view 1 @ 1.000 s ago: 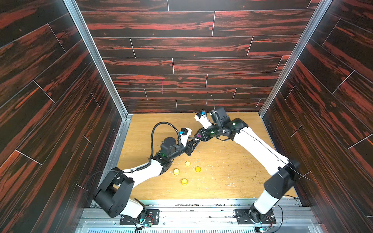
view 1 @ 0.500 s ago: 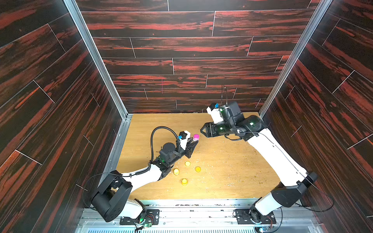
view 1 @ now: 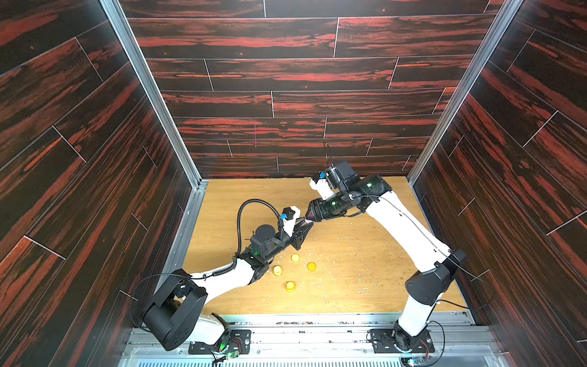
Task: Close the paint jar lid
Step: Place the paint jar at the center of the board.
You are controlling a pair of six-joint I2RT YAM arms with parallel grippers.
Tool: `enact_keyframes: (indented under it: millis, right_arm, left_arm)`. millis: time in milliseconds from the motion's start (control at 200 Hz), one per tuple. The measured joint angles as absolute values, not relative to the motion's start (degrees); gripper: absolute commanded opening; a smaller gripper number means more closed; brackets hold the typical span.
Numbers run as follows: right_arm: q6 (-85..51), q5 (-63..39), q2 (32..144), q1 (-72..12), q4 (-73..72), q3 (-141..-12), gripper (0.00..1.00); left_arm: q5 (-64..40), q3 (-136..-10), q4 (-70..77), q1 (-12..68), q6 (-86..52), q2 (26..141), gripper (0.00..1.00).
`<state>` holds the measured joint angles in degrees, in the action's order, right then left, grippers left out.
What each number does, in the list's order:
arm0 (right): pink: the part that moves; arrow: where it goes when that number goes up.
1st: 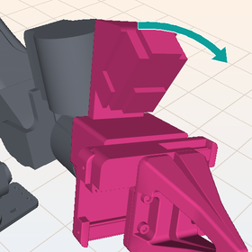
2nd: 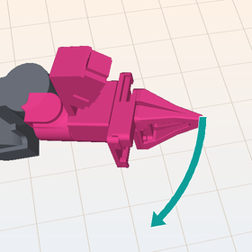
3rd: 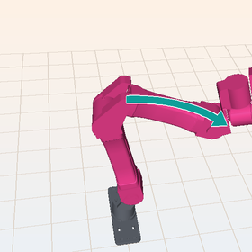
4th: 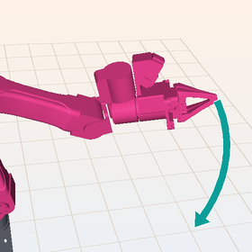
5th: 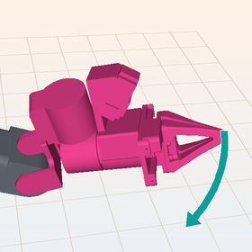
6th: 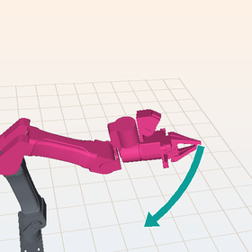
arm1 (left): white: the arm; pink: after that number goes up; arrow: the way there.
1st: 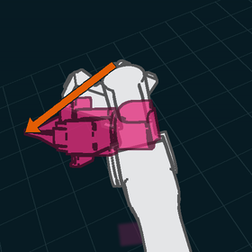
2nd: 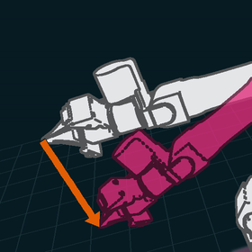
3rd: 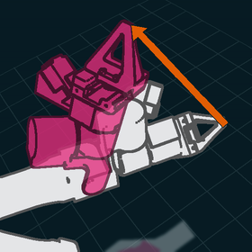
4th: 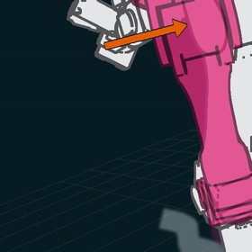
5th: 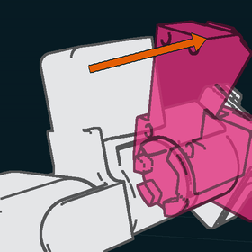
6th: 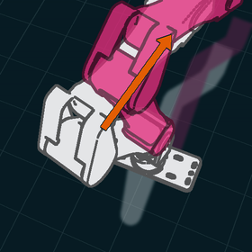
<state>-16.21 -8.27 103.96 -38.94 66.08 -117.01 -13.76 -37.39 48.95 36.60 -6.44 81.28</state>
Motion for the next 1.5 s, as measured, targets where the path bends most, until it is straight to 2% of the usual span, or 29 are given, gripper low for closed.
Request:
enact_keyframes:
  millis: [256, 551, 636, 907, 1067, 1162, 1212, 1388, 1413, 1498]
  right_arm:
    - [-15.8, -8.6, 106.3, -39.1, 67.3, -119.9, 0.63]
    - [-15.4, -8.6, 108.7, -39.3, 68.6, -121.3, 0.58]
    - [-15.4, -8.6, 109.4, -39.3, 69.1, -121.3, 0.53]
    - [-14.3, -8.8, 110.0, -39.5, 69.6, -121.3, 0.29]
    - [-14.2, -8.5, 110.1, -39.5, 69.9, -121.7, 0.25]
    - [-14.1, -8.1, 110.3, -39.5, 70.0, -122.0, 0.25]
    - [-14.0, -7.7, 110.3, -39.4, 70.2, -122.0, 0.25]
    - [-13.4, -4.8, 110.4, -37.3, 70.7, -122.0, 0.24]
    - [-13.3, -4.4, 110.4, -36.8, 70.7, -121.9, 0.24]
    - [-13.0, -3.0, 110.2, -34.3, 69.7, -120.2, 0.24]
  left_arm:
    - [-13.8, -37.4, 49.3, 36.6, -6.4, 81.3, 0.18]
    - [-13.5, -37.4, 49.3, 36.6, -6.2, 81.3, 0.18]
    - [-13.3, -37.4, 49.3, 36.7, -6.0, 81.3, 0.18]
    - [-12.8, -37.4, 48.4, 36.9, -5.3, 81.4, 0.21]
    - [-12.3, -37.4, 48.4, 37.1, -5.4, 81.4, 0.38]
    - [-11.3, -37.1, 48.9, 37.1, -6.1, 81.4, 0.6]
    - [-10.3, -36.6, 49.4, 37.1, -5.8, 81.3, 0.68]
    - [-8.0, -33.8, 49.7, 36.6, -7.1, 80.3, 0.82]
    - [-7.8, -33.4, 49.6, 36.5, -7.2, 80.0, 0.9]
    - [-7.0, -32.8, 48.1, 36.0, -8.0, 78.6, 0.96]
